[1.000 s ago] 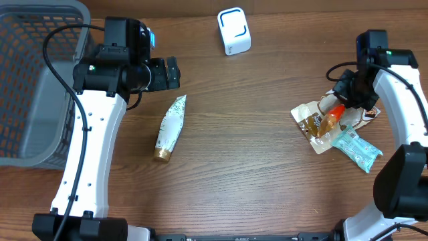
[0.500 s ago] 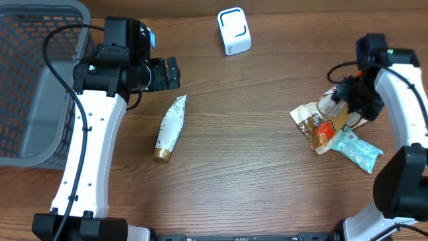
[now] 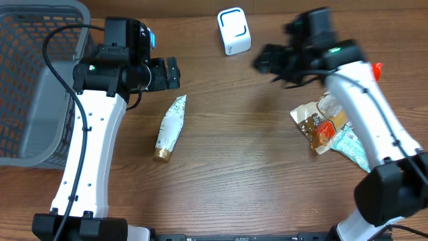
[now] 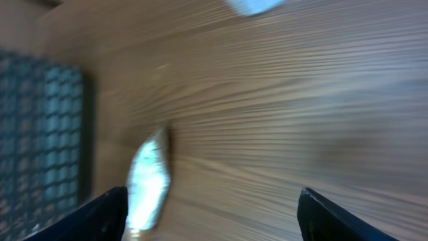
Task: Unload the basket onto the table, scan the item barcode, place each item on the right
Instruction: 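Reach the right gripper to the white Pantene tube and grasp it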
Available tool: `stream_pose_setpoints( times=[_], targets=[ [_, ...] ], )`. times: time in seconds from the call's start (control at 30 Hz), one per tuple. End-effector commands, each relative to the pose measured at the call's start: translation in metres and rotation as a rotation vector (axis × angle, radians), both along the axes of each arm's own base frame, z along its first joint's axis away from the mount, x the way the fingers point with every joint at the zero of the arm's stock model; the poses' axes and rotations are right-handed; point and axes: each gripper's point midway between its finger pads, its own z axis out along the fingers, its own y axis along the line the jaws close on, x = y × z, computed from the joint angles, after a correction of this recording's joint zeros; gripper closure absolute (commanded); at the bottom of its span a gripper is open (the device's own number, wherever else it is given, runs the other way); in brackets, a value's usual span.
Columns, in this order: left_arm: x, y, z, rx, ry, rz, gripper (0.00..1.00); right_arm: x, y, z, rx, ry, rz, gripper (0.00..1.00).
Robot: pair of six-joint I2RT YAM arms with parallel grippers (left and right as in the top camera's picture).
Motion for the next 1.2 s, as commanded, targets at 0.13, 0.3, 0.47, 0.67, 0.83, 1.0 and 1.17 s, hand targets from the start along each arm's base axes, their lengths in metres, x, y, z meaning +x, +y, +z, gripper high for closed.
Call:
stream_pose_setpoints(
  times=[0.13, 0.3, 0.47, 0.67, 0.83, 1.0, 1.17],
  targets=[
    [0.000, 0.000, 0.011, 0.007, -0.033, -0.014, 0.00, -0.022, 0.098, -0.054, 0.046, 0.114, 0.012, 0.09],
    [0.000, 0.000, 0.011, 0.007, -0.033, -0.014, 0.00, -0.028, 0.136, -0.089, 0.037, 0.135, 0.018, 0.06],
    [0.000, 0.000, 0.011, 0.007, -0.033, -0.014, 0.00, -0.027, 0.166, -0.110, 0.057, 0.103, 0.066, 0.05],
    [0.000, 0.000, 0.011, 0.007, -0.033, -0.014, 0.00, -0.027, 0.206, -0.143, 0.088, 0.046, 0.119, 0.08],
    [0.000, 0.000, 0.011, 0.007, -0.033, -0.014, 0.00, -0.031, 0.215, -0.173, 0.070, 0.060, 0.132, 0.14],
    [0.000, 0.000, 0.011, 0.007, -0.033, -0.014, 0.00, -0.033, 0.213, -0.185, 0.055, 0.075, 0.135, 0.39],
    [0.000, 0.000, 0.011, 0.007, -0.033, -0.014, 0.00, -0.036, 0.205, -0.191, 0.012, 0.074, 0.185, 0.68]
  ],
)
